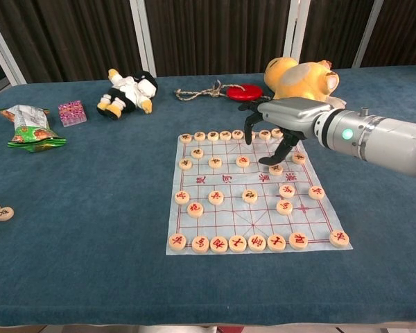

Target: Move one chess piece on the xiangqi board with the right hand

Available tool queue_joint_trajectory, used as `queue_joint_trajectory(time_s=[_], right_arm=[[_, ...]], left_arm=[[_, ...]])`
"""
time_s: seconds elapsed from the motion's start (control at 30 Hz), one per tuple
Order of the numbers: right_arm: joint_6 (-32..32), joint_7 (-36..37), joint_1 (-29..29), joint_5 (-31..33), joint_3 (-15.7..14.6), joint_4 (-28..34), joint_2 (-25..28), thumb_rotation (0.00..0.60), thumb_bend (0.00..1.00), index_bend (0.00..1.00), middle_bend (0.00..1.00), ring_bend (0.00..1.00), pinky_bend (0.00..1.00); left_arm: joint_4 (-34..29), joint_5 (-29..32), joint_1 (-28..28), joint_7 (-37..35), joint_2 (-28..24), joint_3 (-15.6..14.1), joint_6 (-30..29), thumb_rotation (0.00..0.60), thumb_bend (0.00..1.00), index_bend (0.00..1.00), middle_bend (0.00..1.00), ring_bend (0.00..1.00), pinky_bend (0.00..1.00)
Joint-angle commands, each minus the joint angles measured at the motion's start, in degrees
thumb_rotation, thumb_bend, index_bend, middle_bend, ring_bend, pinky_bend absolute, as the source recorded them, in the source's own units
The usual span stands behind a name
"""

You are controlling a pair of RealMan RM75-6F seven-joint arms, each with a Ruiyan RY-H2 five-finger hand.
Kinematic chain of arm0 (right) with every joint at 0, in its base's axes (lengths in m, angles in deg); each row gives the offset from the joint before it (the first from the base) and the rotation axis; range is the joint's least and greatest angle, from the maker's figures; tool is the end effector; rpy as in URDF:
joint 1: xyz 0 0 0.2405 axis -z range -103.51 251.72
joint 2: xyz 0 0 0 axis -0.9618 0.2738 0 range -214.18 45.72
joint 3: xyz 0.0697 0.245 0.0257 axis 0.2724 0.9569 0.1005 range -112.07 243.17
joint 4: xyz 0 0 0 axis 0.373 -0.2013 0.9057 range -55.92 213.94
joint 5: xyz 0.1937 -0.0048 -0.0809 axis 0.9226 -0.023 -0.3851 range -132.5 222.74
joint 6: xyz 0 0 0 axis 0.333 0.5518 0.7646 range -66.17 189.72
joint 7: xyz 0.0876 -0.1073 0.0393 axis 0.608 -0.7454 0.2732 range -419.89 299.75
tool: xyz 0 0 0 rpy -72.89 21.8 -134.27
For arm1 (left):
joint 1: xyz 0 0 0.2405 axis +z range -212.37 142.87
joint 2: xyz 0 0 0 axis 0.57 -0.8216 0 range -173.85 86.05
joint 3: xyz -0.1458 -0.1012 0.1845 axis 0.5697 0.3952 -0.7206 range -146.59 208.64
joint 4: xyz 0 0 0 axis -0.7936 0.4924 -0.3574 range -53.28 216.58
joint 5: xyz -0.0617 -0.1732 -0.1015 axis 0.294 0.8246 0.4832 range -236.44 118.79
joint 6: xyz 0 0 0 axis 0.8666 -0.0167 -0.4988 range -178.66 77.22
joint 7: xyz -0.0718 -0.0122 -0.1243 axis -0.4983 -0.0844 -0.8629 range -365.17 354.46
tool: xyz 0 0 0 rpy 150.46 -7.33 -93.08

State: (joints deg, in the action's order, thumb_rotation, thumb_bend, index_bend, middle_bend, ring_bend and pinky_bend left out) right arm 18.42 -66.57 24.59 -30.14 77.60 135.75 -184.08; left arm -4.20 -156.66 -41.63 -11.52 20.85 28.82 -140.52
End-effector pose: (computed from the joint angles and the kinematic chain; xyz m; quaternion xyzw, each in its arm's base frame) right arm -0.1521 -0.4022 -0.0570 0.7865 -0.3264 0.3365 0.4021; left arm -0.3016 0.1717 0.1519 -0.6606 -0.3403 -0.4297 0.5129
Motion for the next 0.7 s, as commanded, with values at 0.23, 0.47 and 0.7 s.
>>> queue_joint_trajectory(time_s=[0.23, 0.47, 0.7], right_arm=[[-0.8, 0.2, -0.2, 0.4, -0.2, 0.1, 0.0, 0.600, 0.41, 0.53, 0.00, 0.00, 0.00], [0.0, -1.2, -1.2, 1.2, -0.5, -0.9, -1.2, 0.600, 0.41, 0.54, 0.00, 0.00, 0.00], [1.4, -3.3, -2.7, 2.9, 0.1, -2.9, -3.2, 0.600, 0.41, 0.55, 0.01, 0.00, 0.00]], left_arm=[[0.0, 0.0, 0.0, 0.1, 0.0, 0.0, 0.0, 0.600, 0.38, 0.00, 0.00, 0.00, 0.01], [-0.2, -0.2, 0.0, 0.3, 0.0, -0.1, -0.1, 0.600, 0.38, 0.00, 0.00, 0.00, 0.01], [-0.1, -0.2, 0.0, -0.1, -0.1, 0.0, -0.2, 0.600, 0.38, 0.00, 0.00, 0.00, 0.01]])
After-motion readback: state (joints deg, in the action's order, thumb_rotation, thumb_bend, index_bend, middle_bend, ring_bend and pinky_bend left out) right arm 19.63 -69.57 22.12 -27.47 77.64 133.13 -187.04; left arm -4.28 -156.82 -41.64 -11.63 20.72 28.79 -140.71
